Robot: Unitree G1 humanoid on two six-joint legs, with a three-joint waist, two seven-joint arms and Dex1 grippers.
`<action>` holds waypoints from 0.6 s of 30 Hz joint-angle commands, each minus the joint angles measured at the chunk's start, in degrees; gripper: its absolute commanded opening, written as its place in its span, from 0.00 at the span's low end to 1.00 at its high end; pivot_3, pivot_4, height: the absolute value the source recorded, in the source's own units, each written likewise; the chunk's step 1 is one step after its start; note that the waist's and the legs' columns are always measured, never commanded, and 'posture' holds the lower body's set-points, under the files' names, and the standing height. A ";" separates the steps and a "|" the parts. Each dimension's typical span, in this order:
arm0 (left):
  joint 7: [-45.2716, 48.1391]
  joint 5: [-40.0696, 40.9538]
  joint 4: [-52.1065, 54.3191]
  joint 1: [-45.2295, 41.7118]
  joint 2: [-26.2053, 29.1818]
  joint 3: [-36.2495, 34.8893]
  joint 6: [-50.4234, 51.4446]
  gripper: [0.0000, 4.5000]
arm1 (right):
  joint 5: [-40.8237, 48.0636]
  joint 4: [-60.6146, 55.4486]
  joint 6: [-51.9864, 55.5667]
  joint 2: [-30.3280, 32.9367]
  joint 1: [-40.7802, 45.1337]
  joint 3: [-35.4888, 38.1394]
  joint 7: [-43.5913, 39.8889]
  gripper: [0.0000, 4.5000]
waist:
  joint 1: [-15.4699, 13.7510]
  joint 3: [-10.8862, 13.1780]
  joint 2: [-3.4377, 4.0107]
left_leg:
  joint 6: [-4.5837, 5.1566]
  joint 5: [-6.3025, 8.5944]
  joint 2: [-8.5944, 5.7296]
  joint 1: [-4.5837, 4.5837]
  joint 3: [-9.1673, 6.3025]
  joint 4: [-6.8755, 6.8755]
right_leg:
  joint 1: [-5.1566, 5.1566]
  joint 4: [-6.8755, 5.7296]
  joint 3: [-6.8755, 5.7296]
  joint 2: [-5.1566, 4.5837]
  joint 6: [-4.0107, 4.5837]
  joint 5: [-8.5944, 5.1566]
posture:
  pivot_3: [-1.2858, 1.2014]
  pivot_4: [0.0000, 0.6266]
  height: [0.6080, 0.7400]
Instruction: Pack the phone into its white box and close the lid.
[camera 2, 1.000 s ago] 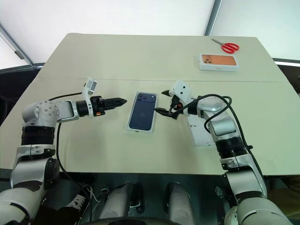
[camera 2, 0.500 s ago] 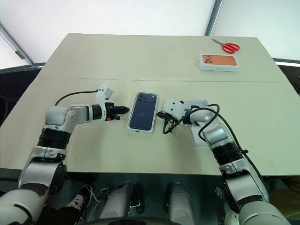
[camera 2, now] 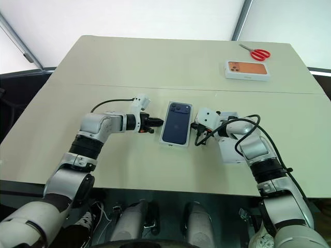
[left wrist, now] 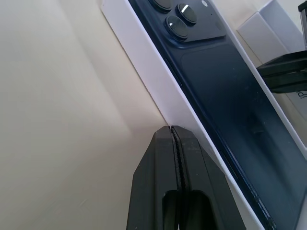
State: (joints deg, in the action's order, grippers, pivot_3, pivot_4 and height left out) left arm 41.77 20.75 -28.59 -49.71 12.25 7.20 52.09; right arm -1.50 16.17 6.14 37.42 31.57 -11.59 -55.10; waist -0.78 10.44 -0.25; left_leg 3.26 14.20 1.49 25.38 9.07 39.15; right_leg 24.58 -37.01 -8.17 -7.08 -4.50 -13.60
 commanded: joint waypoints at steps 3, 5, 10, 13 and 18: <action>1.79 -1.26 -4.60 -3.85 -4.85 0.67 -4.48 0.01 | 0.05 -0.49 -1.10 1.82 -1.63 1.71 -0.48 0.01 | 0.00 0.00 0.00 | 0.02 0.01 0.00 0.00 0.00 0.00 | -0.02 0.01 -0.01 -0.02 0.00 0.00 | 0.52 0.24 0.98; 2.03 -2.25 -5.98 -4.31 -5.77 1.04 -5.87 0.01 | -0.98 0.42 -2.00 2.48 -1.65 1.66 -0.02 0.01 | 0.03 0.00 0.00 | 0.02 0.01 0.00 0.00 -0.02 0.01 | -0.02 0.01 -0.04 -0.03 0.00 0.00 | 0.52 0.24 0.98; 2.30 -3.48 -8.42 -5.13 -6.84 0.45 -7.59 0.01 | -1.28 1.62 -2.48 2.47 -0.80 1.77 0.39 0.01 | 0.03 -0.01 -0.01 | 0.02 0.01 0.00 -0.02 -0.04 0.03 | -0.05 0.01 -0.08 -0.13 0.00 0.00 | 0.52 0.24 0.98; 2.79 -3.78 -7.88 -4.73 -6.88 0.56 -7.38 0.01 | -2.09 3.76 -3.76 2.63 0.42 1.50 0.54 0.01 | 0.06 -0.01 -0.01 | 0.04 0.02 -0.01 -0.02 -0.04 0.03 | -0.06 0.01 -0.10 -0.17 0.00 0.00 | 0.52 0.24 0.98; 3.38 -4.04 -7.21 -4.15 -5.78 0.10 -7.04 0.01 | -2.47 5.22 -4.47 1.82 1.84 1.31 0.66 0.01 | 0.12 -0.01 -0.01 | 0.04 0.02 -0.02 -0.02 -0.05 0.03 | -0.06 0.00 -0.12 -0.20 0.00 0.00 | 0.52 0.24 0.98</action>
State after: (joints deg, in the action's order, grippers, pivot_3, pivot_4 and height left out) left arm 43.46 16.14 -37.49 -53.74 7.43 7.10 45.19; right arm -3.46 20.77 2.09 39.51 32.50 -10.29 -54.89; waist -0.66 10.43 -0.26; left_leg 3.30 14.22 1.48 25.36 9.02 39.18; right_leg 24.52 -37.01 -8.29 -7.28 -4.50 -13.60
